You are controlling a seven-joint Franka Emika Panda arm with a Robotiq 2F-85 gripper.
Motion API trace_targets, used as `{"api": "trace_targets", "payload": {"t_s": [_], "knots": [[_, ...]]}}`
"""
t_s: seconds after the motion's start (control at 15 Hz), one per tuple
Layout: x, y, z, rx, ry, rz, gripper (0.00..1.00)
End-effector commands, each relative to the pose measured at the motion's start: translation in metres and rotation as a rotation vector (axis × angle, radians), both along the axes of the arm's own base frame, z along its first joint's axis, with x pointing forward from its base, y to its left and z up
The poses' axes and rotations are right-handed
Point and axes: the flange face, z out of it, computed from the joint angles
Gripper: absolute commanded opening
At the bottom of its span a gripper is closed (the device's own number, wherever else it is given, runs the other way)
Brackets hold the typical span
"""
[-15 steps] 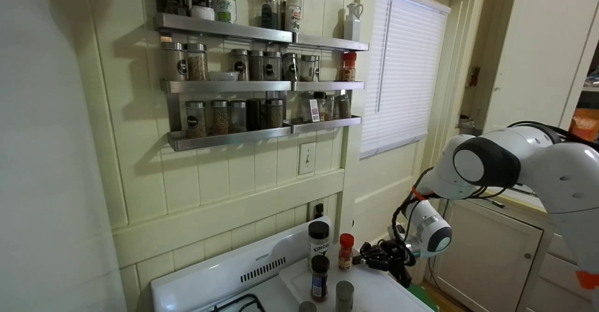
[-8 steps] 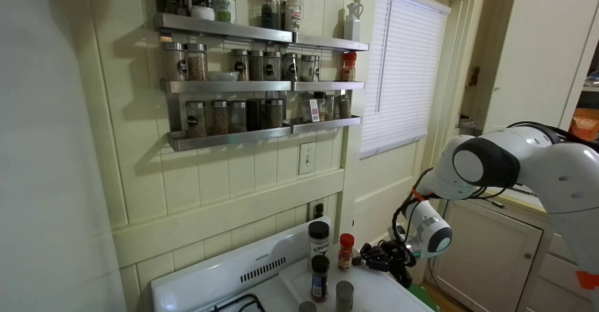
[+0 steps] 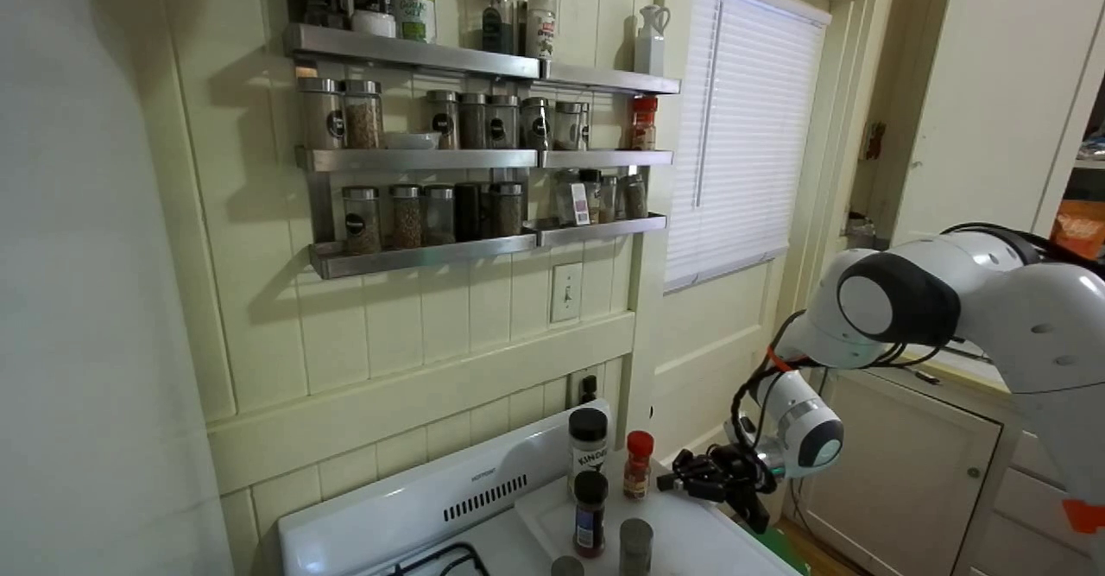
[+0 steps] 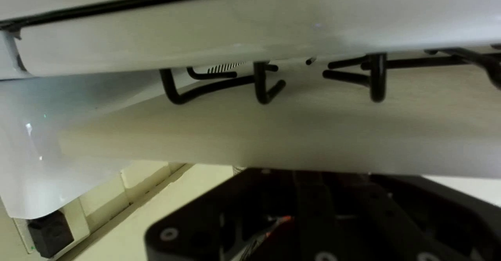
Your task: Put the bottle upright
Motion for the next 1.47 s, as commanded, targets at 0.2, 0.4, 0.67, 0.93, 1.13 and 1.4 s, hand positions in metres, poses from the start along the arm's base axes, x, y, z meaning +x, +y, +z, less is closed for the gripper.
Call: {"api": "trace_targets", "payload": {"t_s": [0.2,0.4,0.67,0.93,1.13,1.4], "knots": [[-0.026,-0.003,0.034,-0.033,-0.035,0.000,0.22],[-0.041,-0.007,0.067,-0.093,-0.046,0.039,0.40],[-0.068,-0.018,0.121,-0.262,-0.015,0.143,0.71],[-0.071,-0.015,0.190,-0.455,-0.007,0.245,0.99],[-0.066,0.005,0.248,-0.596,0.005,0.322,1.00],[-0.060,0.051,0.332,-0.795,0.051,0.371,1.00]]}}
